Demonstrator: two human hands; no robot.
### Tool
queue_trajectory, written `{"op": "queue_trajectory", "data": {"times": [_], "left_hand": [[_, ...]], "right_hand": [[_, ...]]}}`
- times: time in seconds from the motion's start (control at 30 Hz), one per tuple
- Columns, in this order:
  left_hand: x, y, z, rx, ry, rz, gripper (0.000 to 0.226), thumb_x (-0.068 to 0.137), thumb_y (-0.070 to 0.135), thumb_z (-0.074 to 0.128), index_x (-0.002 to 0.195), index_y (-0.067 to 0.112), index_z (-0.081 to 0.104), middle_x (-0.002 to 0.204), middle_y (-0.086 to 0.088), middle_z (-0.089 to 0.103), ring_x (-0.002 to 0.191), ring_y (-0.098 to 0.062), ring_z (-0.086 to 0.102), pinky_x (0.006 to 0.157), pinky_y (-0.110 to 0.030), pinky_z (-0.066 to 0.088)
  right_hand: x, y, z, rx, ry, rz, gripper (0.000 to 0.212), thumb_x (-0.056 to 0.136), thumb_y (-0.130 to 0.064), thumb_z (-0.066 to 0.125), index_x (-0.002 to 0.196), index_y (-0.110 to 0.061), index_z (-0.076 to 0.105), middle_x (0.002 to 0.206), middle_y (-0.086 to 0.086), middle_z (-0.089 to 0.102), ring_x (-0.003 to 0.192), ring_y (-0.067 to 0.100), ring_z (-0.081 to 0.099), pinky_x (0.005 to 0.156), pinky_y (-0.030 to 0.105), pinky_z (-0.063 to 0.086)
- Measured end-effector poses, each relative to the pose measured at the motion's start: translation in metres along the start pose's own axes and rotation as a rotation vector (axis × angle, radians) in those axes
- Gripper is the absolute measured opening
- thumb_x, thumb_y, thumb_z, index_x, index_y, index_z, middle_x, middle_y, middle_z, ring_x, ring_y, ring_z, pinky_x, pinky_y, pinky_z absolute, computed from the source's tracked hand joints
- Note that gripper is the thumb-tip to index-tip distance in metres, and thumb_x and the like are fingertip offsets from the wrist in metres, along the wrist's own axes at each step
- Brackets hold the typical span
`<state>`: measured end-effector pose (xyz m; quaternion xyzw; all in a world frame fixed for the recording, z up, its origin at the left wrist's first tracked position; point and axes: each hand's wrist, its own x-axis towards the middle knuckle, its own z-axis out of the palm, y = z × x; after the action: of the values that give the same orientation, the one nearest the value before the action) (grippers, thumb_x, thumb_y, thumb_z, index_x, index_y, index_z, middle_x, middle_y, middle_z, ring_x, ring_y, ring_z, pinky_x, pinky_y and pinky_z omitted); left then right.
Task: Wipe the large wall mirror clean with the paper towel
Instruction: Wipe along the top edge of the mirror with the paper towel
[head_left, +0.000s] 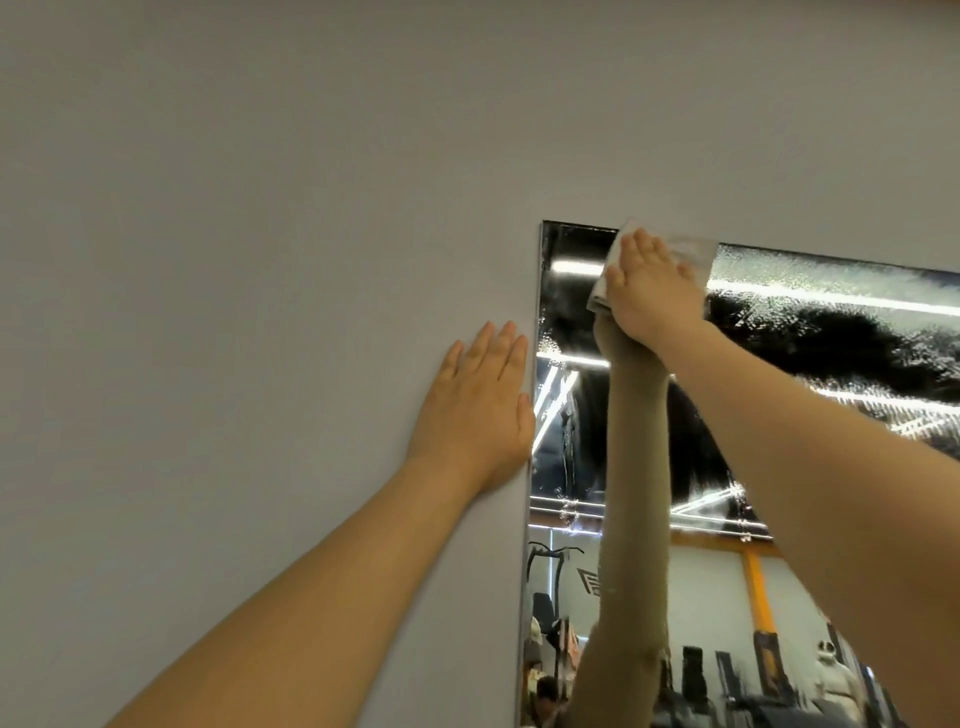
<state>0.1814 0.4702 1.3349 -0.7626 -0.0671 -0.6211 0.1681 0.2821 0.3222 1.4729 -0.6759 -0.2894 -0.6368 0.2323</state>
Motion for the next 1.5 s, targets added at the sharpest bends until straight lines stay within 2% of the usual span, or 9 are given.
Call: {"op": "queue_trajectory", "data": {"times": [0.17, 0.3, 0.57, 0.73, 0.97, 1.13, 1.3, 1.4, 1.5], "left_hand": [[0.001, 0.001, 0.0, 0.016, -0.007, -0.01, 0.059, 0.103, 0.032, 0.018, 0.155, 0.016, -0.005, 0.163, 0.0, -0.011, 0.148, -0.014, -0.014, 0.119, -0.032, -0.011], [0.0, 0.003, -0.003, 0.024, -0.033, -0.01, 0.058, 0.104, 0.032, 0.017, 0.155, 0.016, -0.006, 0.163, -0.001, -0.013, 0.148, -0.013, -0.015, 0.118, -0.031, -0.012], [-0.001, 0.003, -0.002, -0.001, -0.004, 0.0, 0.059, 0.104, 0.03, 0.021, 0.155, 0.016, -0.005, 0.163, 0.001, -0.011, 0.148, -0.012, -0.013, 0.116, -0.03, -0.014], [0.001, 0.002, -0.001, 0.01, 0.007, -0.004, 0.059, 0.103, 0.03, 0.021, 0.155, 0.017, -0.004, 0.163, 0.001, -0.01, 0.148, -0.012, -0.012, 0.116, -0.029, -0.013], [0.001, 0.002, 0.0, 0.005, -0.016, -0.008, 0.058, 0.103, 0.034, 0.014, 0.155, 0.018, -0.007, 0.163, 0.001, -0.011, 0.148, -0.011, -0.014, 0.115, -0.028, -0.014], [0.003, -0.001, 0.006, -0.007, -0.007, -0.003, 0.072, 0.087, 0.04, 0.004, 0.155, 0.02, -0.005, 0.163, 0.003, -0.01, 0.147, -0.009, -0.013, 0.113, -0.026, -0.015], [0.005, 0.005, 0.003, -0.094, 0.035, -0.057, 0.068, 0.09, 0.038, 0.011, 0.156, 0.02, 0.008, 0.163, 0.004, 0.003, 0.149, -0.009, -0.004, 0.114, -0.025, -0.012], [0.02, 0.035, -0.004, -0.232, 0.141, -0.136, 0.053, 0.103, 0.024, 0.031, 0.154, 0.016, 0.021, 0.161, 0.0, 0.017, 0.149, -0.014, 0.009, 0.119, -0.031, -0.003], [0.055, 0.08, -0.005, -0.156, 0.097, 0.024, 0.056, 0.102, 0.02, 0.036, 0.155, 0.018, 0.017, 0.162, 0.002, 0.012, 0.149, -0.013, 0.003, 0.119, -0.033, -0.002]], "right_hand": [[-0.008, -0.048, 0.009, -0.001, -0.024, -0.132, 0.054, 0.106, -0.031, 0.016, 0.155, -0.011, 0.007, 0.163, 0.005, 0.001, 0.15, 0.021, 0.003, 0.12, 0.044, 0.007], [-0.011, -0.029, 0.007, 0.029, -0.047, -0.217, 0.053, 0.107, -0.034, 0.017, 0.156, -0.015, 0.009, 0.163, 0.003, 0.002, 0.15, 0.018, 0.001, 0.119, 0.04, 0.004], [0.006, -0.008, 0.001, 0.015, 0.006, 0.09, 0.055, 0.106, -0.03, 0.017, 0.156, -0.01, 0.008, 0.164, 0.005, 0.003, 0.15, 0.022, 0.002, 0.12, 0.047, 0.007], [-0.008, -0.057, 0.01, 0.035, -0.019, -0.146, 0.054, 0.106, -0.031, 0.016, 0.156, -0.013, 0.005, 0.163, 0.002, 0.001, 0.15, 0.019, 0.0, 0.12, 0.043, 0.004], [-0.005, -0.003, 0.003, 0.035, -0.031, -0.14, 0.052, 0.106, -0.032, 0.017, 0.156, -0.016, 0.009, 0.163, 0.001, 0.003, 0.15, 0.017, 0.002, 0.119, 0.039, 0.004], [-0.006, 0.031, -0.006, 0.034, -0.077, -0.051, 0.053, 0.106, -0.032, 0.018, 0.156, -0.017, 0.007, 0.164, 0.001, 0.001, 0.15, 0.017, 0.001, 0.12, 0.04, 0.004], [-0.007, 0.036, -0.018, 0.109, -0.115, -0.11, 0.053, 0.106, -0.028, 0.029, 0.155, -0.013, 0.014, 0.163, 0.005, 0.007, 0.15, 0.021, 0.005, 0.119, 0.038, 0.005], [-0.02, 0.046, -0.017, 0.127, -0.064, -0.208, 0.051, 0.106, -0.027, 0.032, 0.153, -0.011, 0.022, 0.162, 0.008, 0.013, 0.149, 0.023, 0.009, 0.117, 0.031, 0.004], [-0.018, 0.057, -0.015, 0.138, -0.121, -0.284, 0.052, 0.107, -0.027, 0.029, 0.154, -0.011, 0.016, 0.163, 0.008, 0.007, 0.15, 0.023, 0.005, 0.118, 0.034, 0.004]]}}
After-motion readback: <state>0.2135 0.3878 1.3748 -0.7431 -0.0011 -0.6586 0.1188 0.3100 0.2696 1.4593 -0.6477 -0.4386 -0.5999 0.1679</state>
